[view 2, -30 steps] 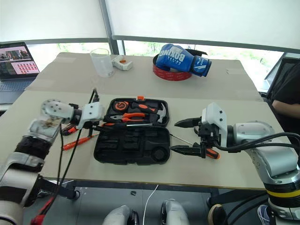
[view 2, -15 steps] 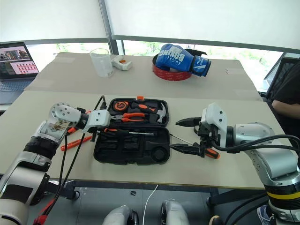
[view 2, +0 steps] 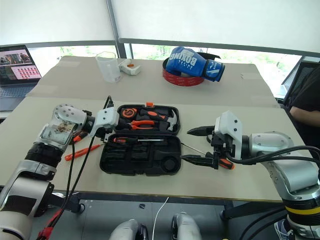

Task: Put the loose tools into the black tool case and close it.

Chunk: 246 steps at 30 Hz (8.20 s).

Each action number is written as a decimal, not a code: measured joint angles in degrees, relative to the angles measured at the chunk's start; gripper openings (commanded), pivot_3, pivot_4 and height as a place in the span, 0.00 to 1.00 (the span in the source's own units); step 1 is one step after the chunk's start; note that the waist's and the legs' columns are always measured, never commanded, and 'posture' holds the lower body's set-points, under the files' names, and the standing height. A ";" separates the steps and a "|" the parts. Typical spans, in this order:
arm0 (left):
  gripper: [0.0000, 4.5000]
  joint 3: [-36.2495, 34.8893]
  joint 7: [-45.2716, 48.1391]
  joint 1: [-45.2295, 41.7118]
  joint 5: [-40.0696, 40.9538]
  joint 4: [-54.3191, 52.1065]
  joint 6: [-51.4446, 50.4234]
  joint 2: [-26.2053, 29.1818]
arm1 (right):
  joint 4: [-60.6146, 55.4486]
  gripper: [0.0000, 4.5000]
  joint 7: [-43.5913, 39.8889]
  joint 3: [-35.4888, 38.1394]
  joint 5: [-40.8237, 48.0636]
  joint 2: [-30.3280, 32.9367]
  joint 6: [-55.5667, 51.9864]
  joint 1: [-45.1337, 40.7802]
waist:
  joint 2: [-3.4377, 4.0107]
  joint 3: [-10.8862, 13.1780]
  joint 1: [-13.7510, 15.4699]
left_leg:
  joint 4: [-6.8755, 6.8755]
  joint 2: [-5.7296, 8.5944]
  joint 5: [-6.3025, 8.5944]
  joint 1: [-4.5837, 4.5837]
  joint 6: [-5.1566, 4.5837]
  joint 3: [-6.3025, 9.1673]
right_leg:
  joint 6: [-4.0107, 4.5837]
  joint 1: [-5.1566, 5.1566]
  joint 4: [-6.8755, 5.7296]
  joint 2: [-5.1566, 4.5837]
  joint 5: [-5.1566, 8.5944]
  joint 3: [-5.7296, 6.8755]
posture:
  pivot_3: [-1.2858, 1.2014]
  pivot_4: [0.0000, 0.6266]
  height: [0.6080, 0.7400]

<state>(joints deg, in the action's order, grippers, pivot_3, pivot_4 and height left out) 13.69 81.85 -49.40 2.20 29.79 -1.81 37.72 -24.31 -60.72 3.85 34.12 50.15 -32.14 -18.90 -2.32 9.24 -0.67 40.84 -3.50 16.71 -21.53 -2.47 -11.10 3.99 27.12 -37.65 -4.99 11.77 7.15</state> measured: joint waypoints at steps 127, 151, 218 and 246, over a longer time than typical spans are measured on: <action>1.00 -22.70 -6.56 32.87 29.41 -40.27 -29.30 21.56 | 35.18 0.01 -3.49 -25.70 -29.50 -26.98 4.43 -27.35 | 0.32 0.13 -0.32 | -0.06 -0.39 -0.07 0.10 0.66 0.10 | 0.50 0.18 -0.46 0.55 0.43 -0.17 | 0.52 0.24 0.80; 1.00 -22.87 -8.64 35.78 29.26 -40.40 -28.49 20.30 | 35.77 0.13 -3.92 -23.91 -29.47 -29.64 7.54 -27.93 | 0.36 0.11 -1.39 | -0.13 -0.46 -0.08 0.22 0.75 0.09 | 0.53 0.15 -0.54 0.56 0.43 -0.23 | 0.52 0.24 0.80; 0.10 -19.32 5.62 17.83 20.81 -23.86 -24.54 25.80 | -9.42 1.00 0.93 1.62 2.35 2.01 -7.48 2.51 | 0.04 0.26 1.36 | -0.47 -0.36 0.17 0.30 0.84 0.19 | 0.63 0.07 -0.33 0.55 0.60 -0.11 | 0.52 0.24 0.80; 0.10 5.35 4.85 5.18 0.85 -10.64 -8.31 6.29 | -12.48 1.00 8.11 1.60 3.03 2.10 -7.46 5.90 | 0.01 0.27 1.20 | -0.08 -0.38 0.17 0.23 0.77 0.29 | 0.61 -0.02 -0.41 0.64 0.61 -0.12 | 0.52 0.24 0.80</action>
<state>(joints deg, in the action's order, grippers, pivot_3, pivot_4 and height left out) 19.03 86.70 -44.22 3.06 19.15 -10.12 44.01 -36.79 -52.62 5.46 37.15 52.25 -39.60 -13.00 -2.30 9.51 0.53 40.76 -3.88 16.88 -21.31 -1.70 -10.81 4.61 27.11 -38.07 -4.35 12.37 7.03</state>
